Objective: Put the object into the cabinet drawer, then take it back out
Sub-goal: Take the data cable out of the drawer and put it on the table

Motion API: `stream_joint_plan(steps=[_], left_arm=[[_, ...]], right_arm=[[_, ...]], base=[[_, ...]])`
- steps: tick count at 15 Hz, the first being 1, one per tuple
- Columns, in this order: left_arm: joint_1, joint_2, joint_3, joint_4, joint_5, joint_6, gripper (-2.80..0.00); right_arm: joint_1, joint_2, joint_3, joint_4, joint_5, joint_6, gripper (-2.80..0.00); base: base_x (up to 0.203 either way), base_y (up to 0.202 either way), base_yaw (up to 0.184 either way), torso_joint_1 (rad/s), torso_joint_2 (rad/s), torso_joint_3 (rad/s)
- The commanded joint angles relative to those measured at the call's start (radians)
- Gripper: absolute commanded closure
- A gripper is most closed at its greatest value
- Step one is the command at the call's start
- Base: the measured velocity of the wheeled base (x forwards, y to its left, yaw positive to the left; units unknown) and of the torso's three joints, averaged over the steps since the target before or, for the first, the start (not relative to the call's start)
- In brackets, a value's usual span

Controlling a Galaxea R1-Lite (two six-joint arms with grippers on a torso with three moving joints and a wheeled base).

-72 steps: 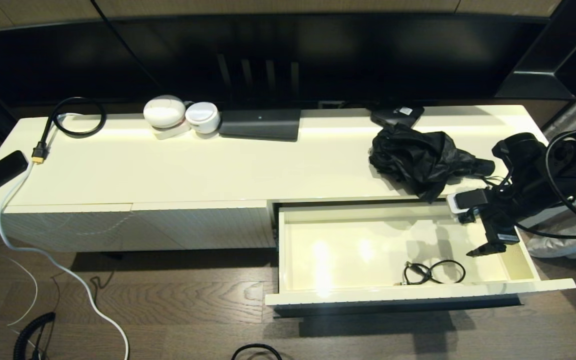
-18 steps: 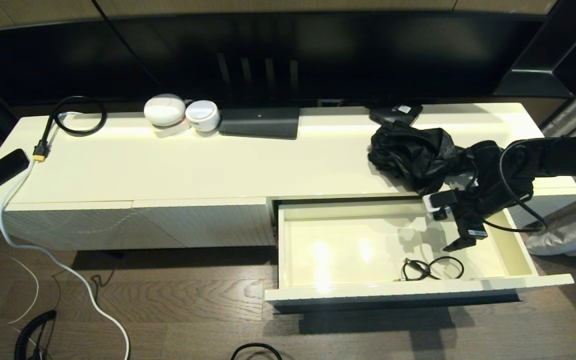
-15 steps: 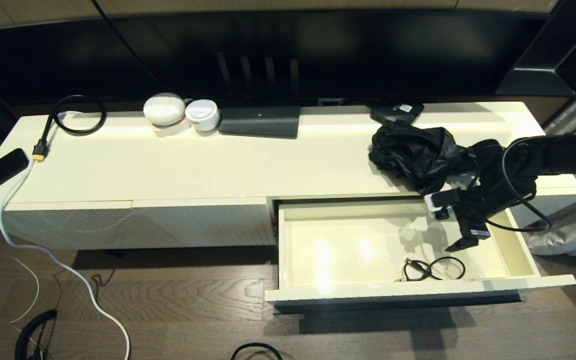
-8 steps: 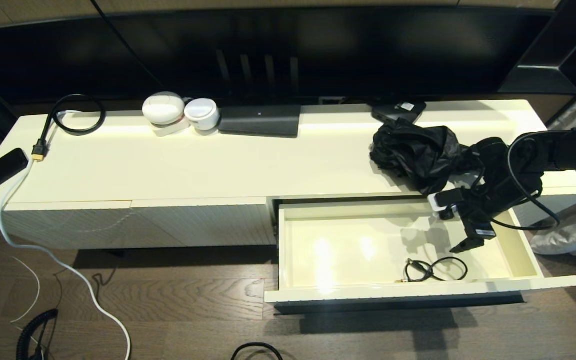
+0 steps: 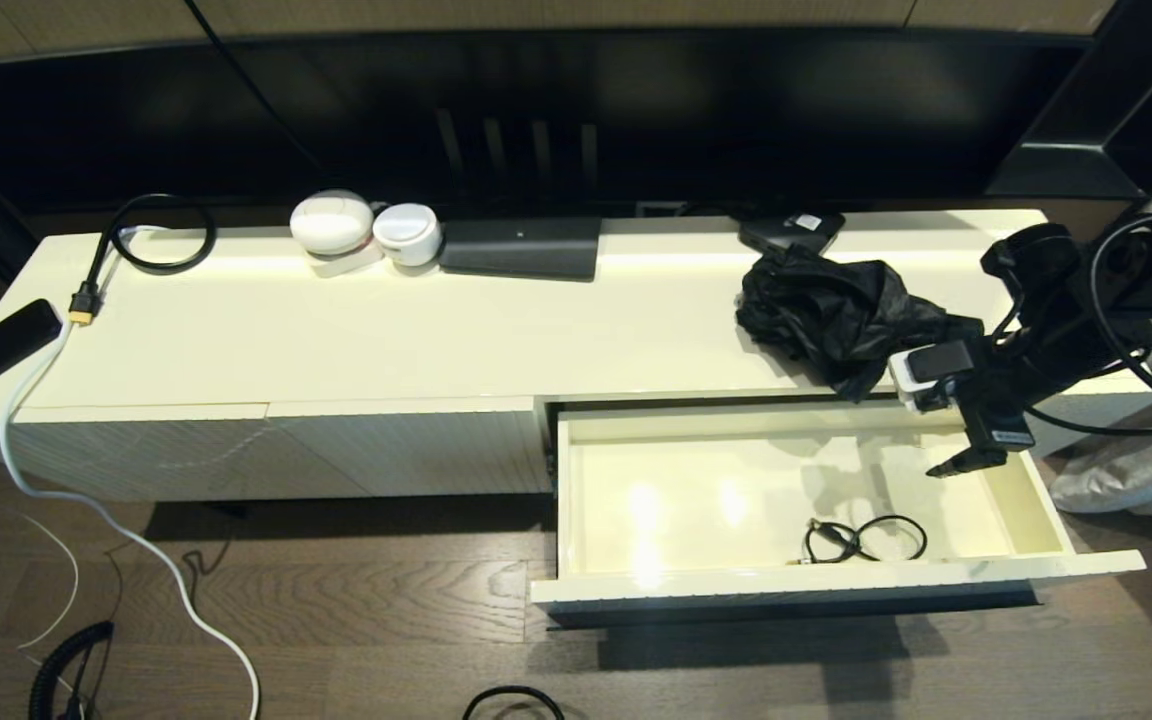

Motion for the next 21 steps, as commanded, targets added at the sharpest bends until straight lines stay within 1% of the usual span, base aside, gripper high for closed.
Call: stream_joint_plan(steps=[1, 4, 11, 14, 18, 21], left_arm=[[0.001, 0.0, 0.0, -0.001, 0.0, -0.001, 0.0], [0.001, 0.0, 0.0, -0.001, 0.0, -0.001, 0.0], [0.0, 0.0, 0.0, -0.001, 0.0, -0.001, 0.0], [0.0, 0.0, 0.0, -0.001, 0.0, -0.001, 0.0], [0.0, 0.0, 0.0, -0.001, 0.0, -0.001, 0.0], [0.001, 0.0, 0.0, -0.001, 0.0, -0.001, 0.0]], right_arm=[[-0.005, -0.011, 0.003, 0.024, 0.0, -0.013, -2.8], [-0.008, -0.005, 0.021, 0.021, -0.004, -0.014, -2.8], [-0.024, 0.063, -0.011, -0.001, -0.011, 0.0, -2.8], [-0.024, 0.091, -0.033, -0.06, -0.017, 0.081, -2.8], [-0.024, 0.132, -0.042, -0.154, -0.02, 0.09, -2.8], [-0.024, 0.123, -0.04, -0.146, -0.031, 0.11, -2.8]], base=[[0.0, 0.0, 0.0, 0.0, 0.0, 0.0], [0.0, 0.0, 0.0, 0.0, 0.0, 0.0], [0.0, 0.0, 0.0, 0.0, 0.0, 0.0], [0.0, 0.0, 0.0, 0.0, 0.0, 0.0], [0.0, 0.0, 0.0, 0.0, 0.0, 0.0], [0.0, 0.0, 0.0, 0.0, 0.0, 0.0]])
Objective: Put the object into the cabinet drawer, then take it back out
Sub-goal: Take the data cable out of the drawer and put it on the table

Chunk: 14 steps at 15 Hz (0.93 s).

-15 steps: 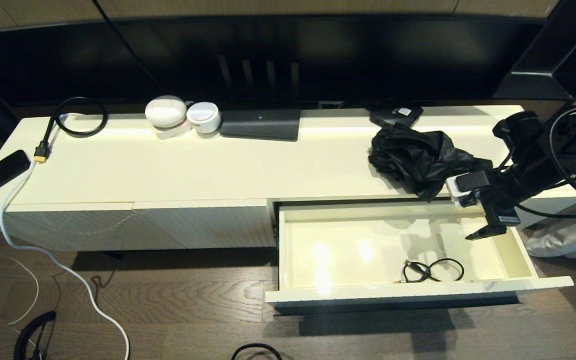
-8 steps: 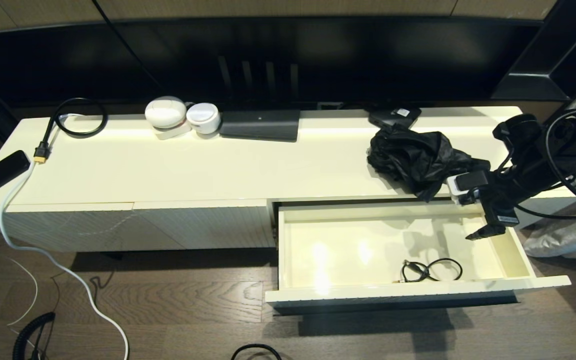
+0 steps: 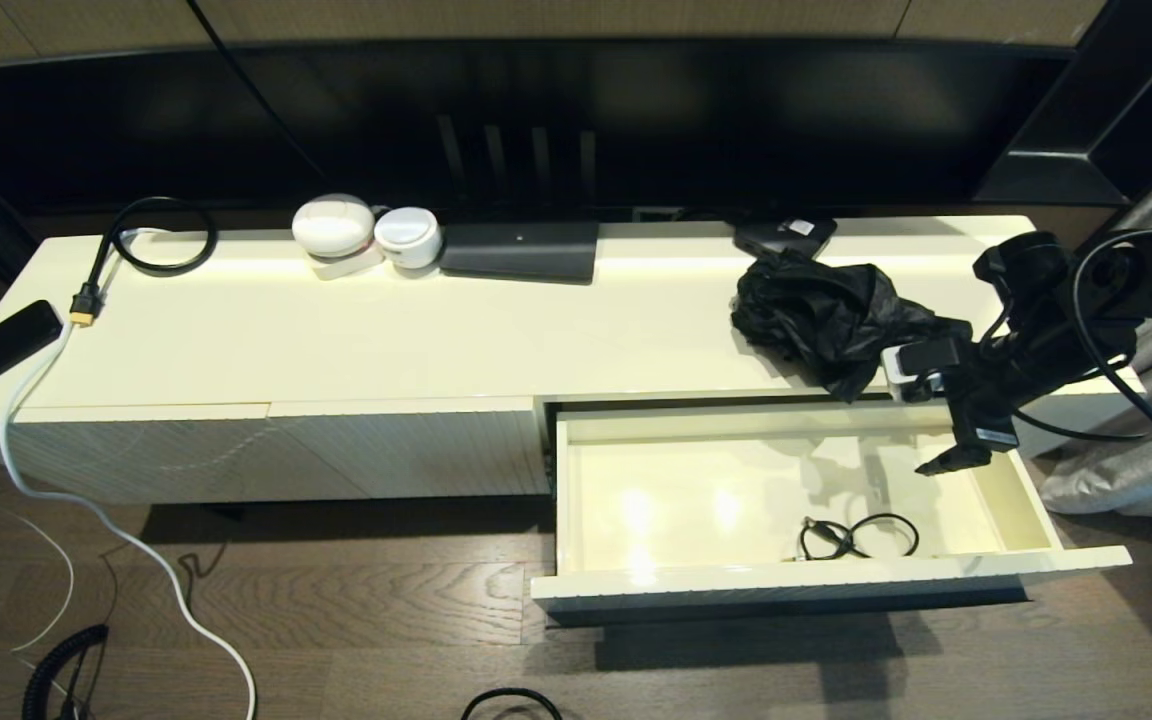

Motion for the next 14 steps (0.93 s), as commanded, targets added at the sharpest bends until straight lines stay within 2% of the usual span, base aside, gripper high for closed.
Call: stream_joint_plan(steps=[1, 3, 6, 14], left_arm=[[0.001, 0.0, 0.0, 0.0, 0.0, -0.001, 0.0], [0.001, 0.0, 0.001, 0.0, 0.0, -0.001, 0.0], [0.0, 0.0, 0.0, 0.0, 0.0, -0.001, 0.0], [0.001, 0.0, 0.0, -0.001, 0.0, -0.001, 0.0]], right_arm=[[0.0, 0.011, 0.003, -0.07, -0.003, -0.003, -2.8], [0.0, -0.012, 0.011, -0.05, -0.003, -0.006, -2.8], [0.0, -0.056, 0.027, 0.055, -0.002, -0.017, -2.8], [-0.005, -0.248, 0.337, 0.081, 0.003, -0.033, -2.8]], base=[[0.0, 0.0, 0.0, 0.0, 0.0, 0.0], [0.0, 0.0, 0.0, 0.0, 0.0, 0.0], [0.0, 0.0, 0.0, 0.0, 0.0, 0.0], [0.0, 0.0, 0.0, 0.0, 0.0, 0.0]])
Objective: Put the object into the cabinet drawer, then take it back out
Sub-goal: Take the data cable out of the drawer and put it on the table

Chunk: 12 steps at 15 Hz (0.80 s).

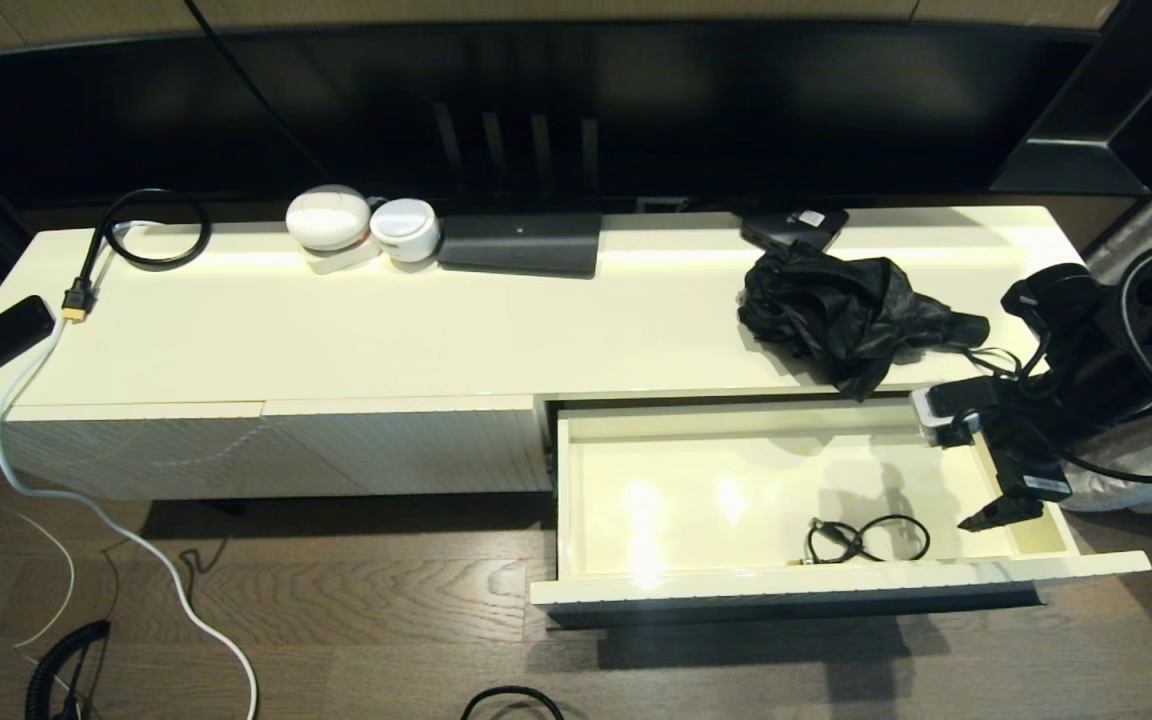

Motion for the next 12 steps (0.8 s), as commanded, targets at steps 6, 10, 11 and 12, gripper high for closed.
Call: stream_joint_plan(steps=[6, 10, 11, 12], left_arm=[[0.002, 0.0, 0.0, 0.0, 0.001, -0.001, 0.0], [0.002, 0.0, 0.0, 0.0, 0.001, -0.001, 0.0], [0.001, 0.0, 0.0, 0.0, 0.001, -0.001, 0.0], [0.001, 0.0, 0.0, -0.001, 0.001, -0.001, 0.0]], right_arm=[[0.0, -0.119, 0.081, 0.025, 0.007, -0.01, -2.8], [0.0, -0.13, 0.156, 0.003, 0.009, -0.011, -2.8], [0.0, -0.129, 0.172, -0.014, 0.01, -0.011, -2.8], [-0.001, -0.124, 0.184, -0.032, 0.011, -0.011, -2.8]], base=[[0.0, 0.0, 0.0, 0.0, 0.0, 0.0], [0.0, 0.0, 0.0, 0.0, 0.0, 0.0], [0.0, 0.0, 0.0, 0.0, 0.0, 0.0], [0.0, 0.0, 0.0, 0.0, 0.0, 0.0]])
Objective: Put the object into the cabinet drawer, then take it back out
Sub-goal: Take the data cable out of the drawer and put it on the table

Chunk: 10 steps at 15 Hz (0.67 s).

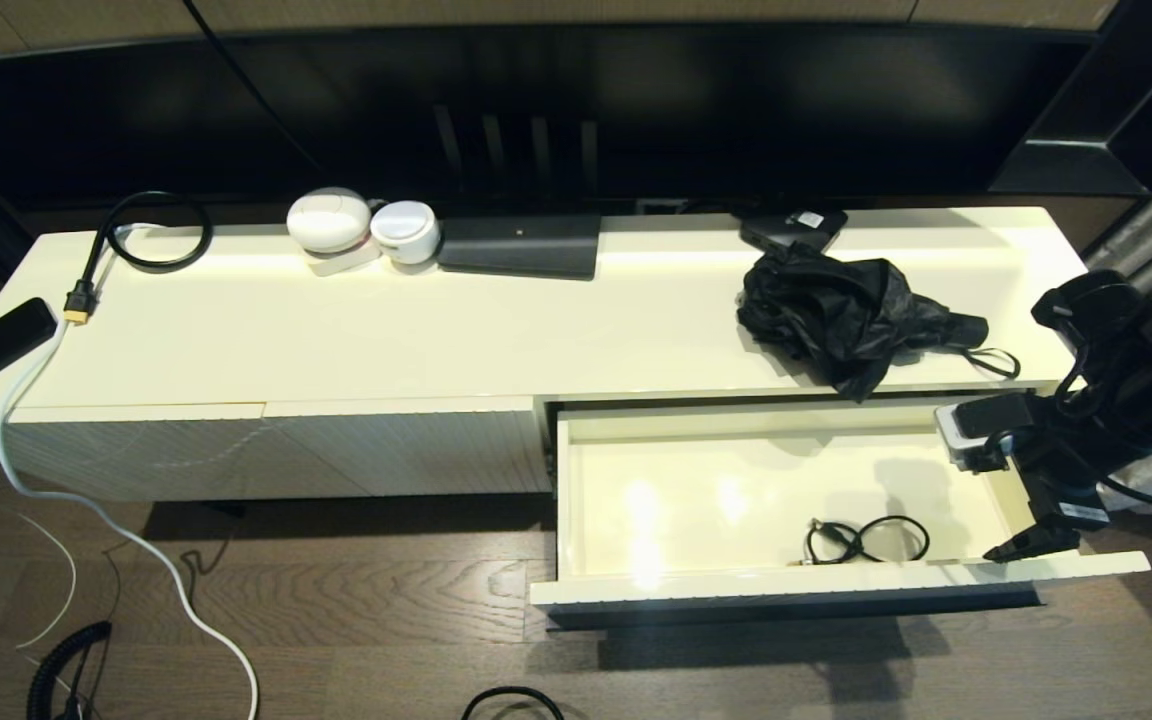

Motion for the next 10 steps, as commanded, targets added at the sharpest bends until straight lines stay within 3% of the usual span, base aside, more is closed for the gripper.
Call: stream_joint_plan(steps=[1, 10], left_arm=[[-0.001, 0.0, 0.001, 0.0, 0.001, -0.001, 0.0], [0.001, 0.0, 0.0, 0.0, 0.001, -0.001, 0.0]], right_arm=[[-0.001, 0.006, 0.02, -0.012, 0.002, -0.007, -2.8], [-0.014, 0.094, 0.006, -0.09, 0.016, 0.001, -2.8]], base=[[0.0, 0.0, 0.0, 0.0, 0.0, 0.0], [0.0, 0.0, 0.0, 0.0, 0.0, 0.0]])
